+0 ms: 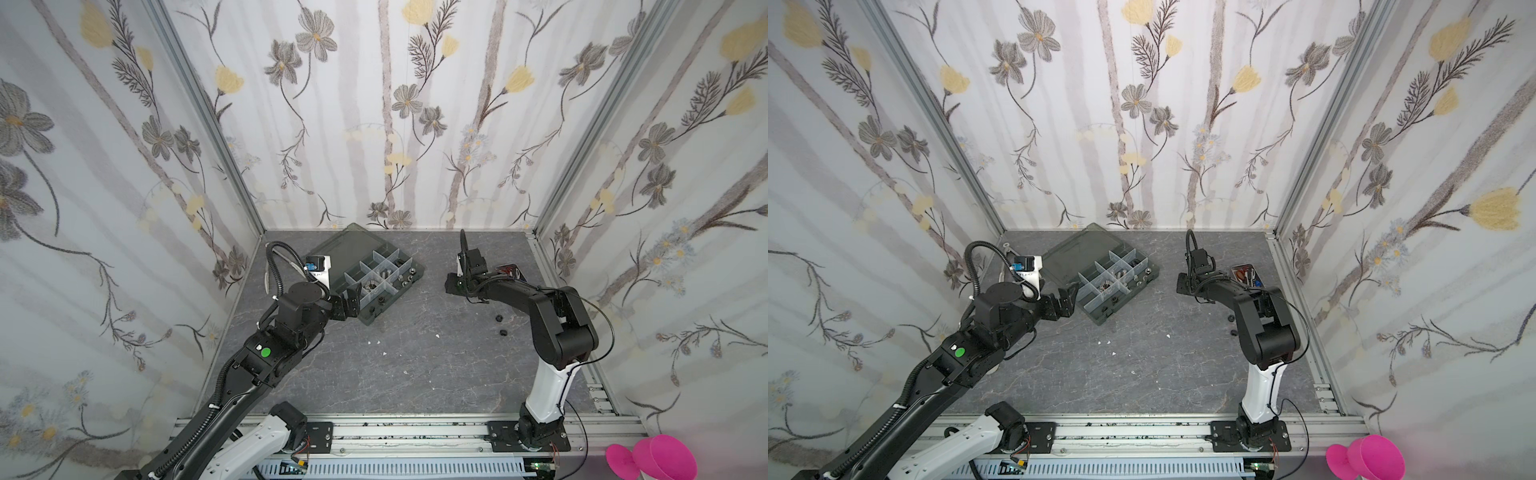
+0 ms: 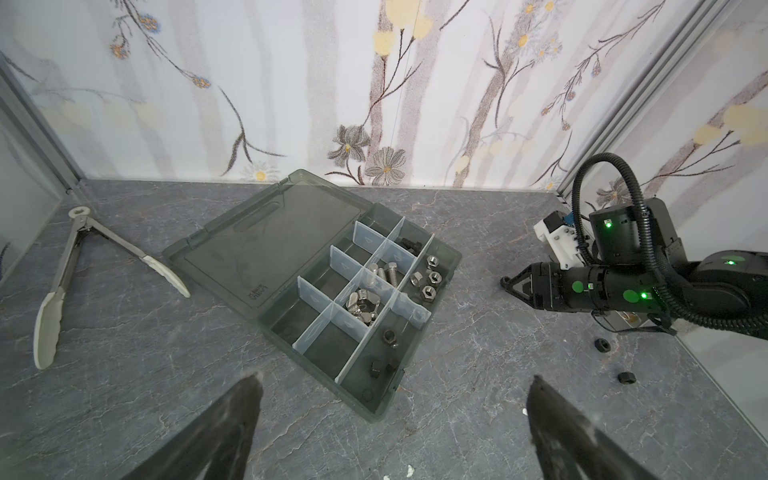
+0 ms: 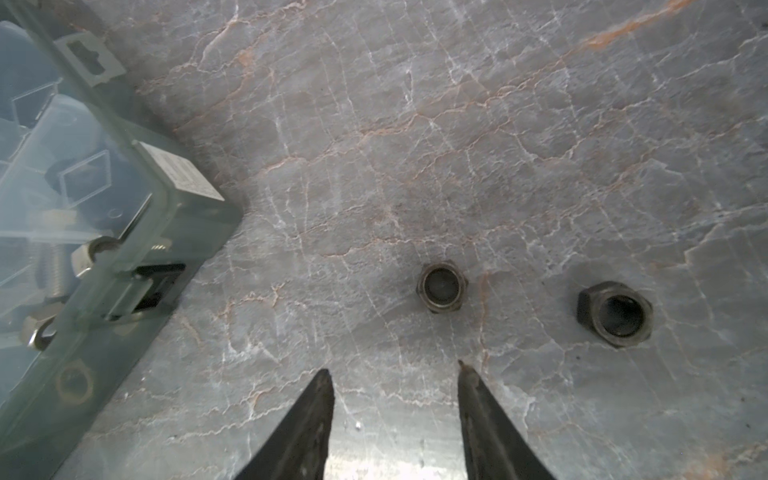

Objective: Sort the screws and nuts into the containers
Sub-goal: 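Lower the right gripper onto a black hex nut and close it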

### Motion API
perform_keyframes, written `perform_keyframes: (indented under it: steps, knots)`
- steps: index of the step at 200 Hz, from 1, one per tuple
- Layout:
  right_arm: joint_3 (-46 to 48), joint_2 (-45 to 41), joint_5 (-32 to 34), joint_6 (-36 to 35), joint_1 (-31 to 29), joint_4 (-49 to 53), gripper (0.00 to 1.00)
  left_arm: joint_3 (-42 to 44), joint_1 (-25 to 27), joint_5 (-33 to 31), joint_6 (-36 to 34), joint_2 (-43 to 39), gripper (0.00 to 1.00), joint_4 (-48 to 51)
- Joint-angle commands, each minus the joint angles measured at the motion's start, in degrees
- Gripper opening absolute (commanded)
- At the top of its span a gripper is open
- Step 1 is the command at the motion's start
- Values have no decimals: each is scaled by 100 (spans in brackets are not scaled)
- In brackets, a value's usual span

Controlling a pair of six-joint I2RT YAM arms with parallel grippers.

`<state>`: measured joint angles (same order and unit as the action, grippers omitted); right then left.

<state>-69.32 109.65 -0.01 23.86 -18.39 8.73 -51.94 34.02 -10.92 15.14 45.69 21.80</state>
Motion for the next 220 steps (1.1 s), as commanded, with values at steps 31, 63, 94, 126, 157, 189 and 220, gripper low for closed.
perform_keyframes:
  steps: [31, 63, 94, 126, 157, 189, 220]
  knots:
    - [-433, 435, 324, -48, 47, 243, 50, 381, -11, -327, -151, -190, 100, -545]
    - [-516, 626, 327, -21, 130, 223, 49, 458, -14, -554, -150, -175, 100, -492]
    - [-650, 835, 268, -13, 139, 225, 47, 476, -17, -580, -151, -227, 100, -528]
    - [-732, 959, 257, -5, 125, 225, 43, 500, -24, -618, -160, -228, 100, -524]
    - [-735, 1006, 265, -4, 95, 226, 38, 513, -47, -613, -160, -227, 100, -528]
    - [-729, 1033, 316, 15, 30, 226, 33, 527, -62, -587, -160, -231, 100, -528]
    - [-730, 1033, 360, 31, -7, 251, 29, 536, -69, -595, -157, -254, 100, -528]
